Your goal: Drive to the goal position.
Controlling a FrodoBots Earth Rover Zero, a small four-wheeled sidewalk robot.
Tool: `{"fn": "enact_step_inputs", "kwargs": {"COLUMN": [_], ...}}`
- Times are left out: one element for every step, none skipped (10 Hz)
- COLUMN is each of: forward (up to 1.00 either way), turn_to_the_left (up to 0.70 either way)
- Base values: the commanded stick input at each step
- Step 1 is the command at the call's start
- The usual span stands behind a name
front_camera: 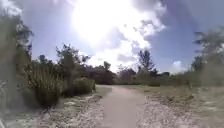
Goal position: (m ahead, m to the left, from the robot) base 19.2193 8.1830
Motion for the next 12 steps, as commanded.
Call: {"fn": "enact_step_inputs", "kwargs": {"forward": [0.70,0.70,0.70,0.70,0.70,0.70,0.70,0.70,0.70,0.70,0.70,0.70], "turn_to_the_left": [0.35,0.35,0.12,0.00,0.00,0.00,0.00,0.00,0.00,0.00,0.00,0.00]}}
